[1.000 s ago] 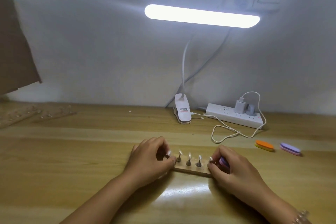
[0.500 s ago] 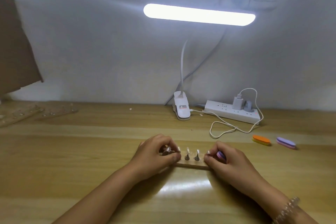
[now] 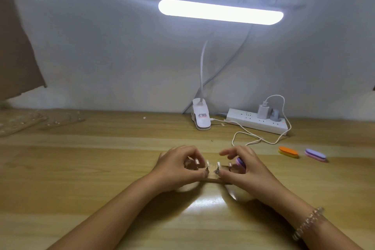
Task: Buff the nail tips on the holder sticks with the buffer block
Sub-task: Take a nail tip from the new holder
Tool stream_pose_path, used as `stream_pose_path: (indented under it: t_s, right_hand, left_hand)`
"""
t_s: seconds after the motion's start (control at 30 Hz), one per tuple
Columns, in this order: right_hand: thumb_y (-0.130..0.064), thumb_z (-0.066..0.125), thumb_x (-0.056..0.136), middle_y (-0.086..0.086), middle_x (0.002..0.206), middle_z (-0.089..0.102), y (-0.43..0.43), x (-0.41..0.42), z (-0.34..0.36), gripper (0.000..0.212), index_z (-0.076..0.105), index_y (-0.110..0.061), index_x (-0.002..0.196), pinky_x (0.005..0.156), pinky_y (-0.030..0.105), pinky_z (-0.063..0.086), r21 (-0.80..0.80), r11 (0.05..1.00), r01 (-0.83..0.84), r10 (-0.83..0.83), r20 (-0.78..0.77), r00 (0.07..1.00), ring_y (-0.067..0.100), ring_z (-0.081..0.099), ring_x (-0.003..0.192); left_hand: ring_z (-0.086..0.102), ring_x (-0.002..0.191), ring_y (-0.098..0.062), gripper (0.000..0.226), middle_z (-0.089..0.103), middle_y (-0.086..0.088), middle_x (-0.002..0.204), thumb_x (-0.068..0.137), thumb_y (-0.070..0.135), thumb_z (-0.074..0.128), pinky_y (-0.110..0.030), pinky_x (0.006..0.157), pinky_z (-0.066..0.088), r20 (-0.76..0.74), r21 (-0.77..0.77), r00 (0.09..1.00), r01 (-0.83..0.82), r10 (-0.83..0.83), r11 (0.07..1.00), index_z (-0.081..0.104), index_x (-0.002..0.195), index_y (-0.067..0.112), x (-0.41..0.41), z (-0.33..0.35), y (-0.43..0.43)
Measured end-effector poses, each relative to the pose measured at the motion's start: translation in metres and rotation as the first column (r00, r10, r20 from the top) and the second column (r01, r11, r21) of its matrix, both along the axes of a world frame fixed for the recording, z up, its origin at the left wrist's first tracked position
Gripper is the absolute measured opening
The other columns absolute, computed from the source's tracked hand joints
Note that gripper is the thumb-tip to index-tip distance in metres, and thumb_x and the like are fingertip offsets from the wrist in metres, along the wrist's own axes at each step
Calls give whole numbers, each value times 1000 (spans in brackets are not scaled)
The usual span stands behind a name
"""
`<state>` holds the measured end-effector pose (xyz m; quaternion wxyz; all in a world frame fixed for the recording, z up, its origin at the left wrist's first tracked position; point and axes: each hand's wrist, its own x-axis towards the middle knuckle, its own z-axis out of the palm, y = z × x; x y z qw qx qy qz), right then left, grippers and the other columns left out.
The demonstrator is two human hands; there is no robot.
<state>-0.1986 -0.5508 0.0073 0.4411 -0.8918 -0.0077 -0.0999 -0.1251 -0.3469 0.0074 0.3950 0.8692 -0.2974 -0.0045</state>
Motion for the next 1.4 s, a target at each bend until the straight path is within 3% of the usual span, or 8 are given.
stream_pose_path:
  t_s: [0.07, 0.27, 0.4, 0.57, 0.8, 0.9, 1.07, 1.4]
  right_hand:
    - [-22, 81, 78, -6, 111, 42, 5, 2, 1, 31, 66, -34, 102, 78, 7, 41, 3, 998, -55, 55, 11, 998, -1, 49, 89]
    - [-18, 79, 79, 6, 97, 50, 9, 4, 1, 12, 71, -28, 83, 82, 25, 46, -20, 999, -41, 42, 25, 999, 16, 56, 88]
    - [-12, 77, 80, 7, 100, 54, 6, 3, 2, 12, 72, -22, 83, 81, 13, 45, 20, 998, -63, 64, -23, 998, 13, 59, 91]
    - [-9, 76, 79, 3, 93, 59, 8, 2, 1, 13, 70, -21, 76, 81, 16, 46, 63, 998, -32, 32, -5, 999, 9, 61, 86]
    - [-20, 79, 78, 3, 90, 60, 9, 1, 1, 15, 65, -19, 75, 81, 34, 47, -16, 1000, 12, -12, 14, 1000, 17, 58, 84]
    - [-21, 79, 78, 3, 92, 59, 10, 1, 2, 14, 65, -18, 79, 83, 34, 48, -36, 999, 6, -6, 6, 1000, 17, 58, 85]
    - [-10, 74, 82, 8, 95, 61, 6, 0, 3, 10, 67, -17, 83, 76, 17, 46, 13, 999, -47, 47, -16, 999, 13, 59, 85]
    - [-15, 76, 81, 2, 89, 62, 9, -2, 4, 11, 67, -20, 79, 81, 30, 49, -32, 999, -30, 31, 32, 999, 14, 59, 84]
  left_hand:
    - [55, 83, -1, 20, 62, 21, 81, 72, 42, 81, -40, 97, 45, -2, 2, 1000, -7, 7, 1000, 63, 78, 38, -2, 1, -4]
    - [55, 97, 1, 18, 62, 23, 89, 77, 48, 78, -34, 101, 31, 16, 70, 1000, 16, -17, 997, 60, 77, 46, -2, 3, -4]
    - [54, 98, 2, 15, 61, 23, 90, 80, 48, 76, -31, 94, 26, 31, 87, 999, -11, 9, 996, 62, 82, 42, -2, 1, -5]
    - [52, 100, 0, 19, 60, 23, 91, 80, 53, 73, -31, 92, 27, 78, 84, 995, -64, 57, 994, 59, 82, 40, -5, -4, -8]
    - [52, 103, 3, 13, 61, 21, 101, 83, 45, 71, -32, 87, 23, 79, 101, 997, -18, 10, 995, 64, 93, 39, -3, -5, -6]
    - [52, 100, 5, 13, 60, 22, 96, 83, 47, 72, -31, 87, 23, 75, 79, 997, -30, 24, 996, 64, 90, 39, -3, -7, -7]
    - [53, 100, 2, 17, 60, 22, 93, 81, 52, 72, -31, 91, 25, 97, 74, 993, -80, 73, 994, 58, 81, 41, -5, -8, -11]
    - [53, 102, 0, 24, 63, 19, 97, 78, 57, 72, -32, 92, 26, 127, 48, 984, -130, 123, 990, 61, 82, 36, -6, -10, -13]
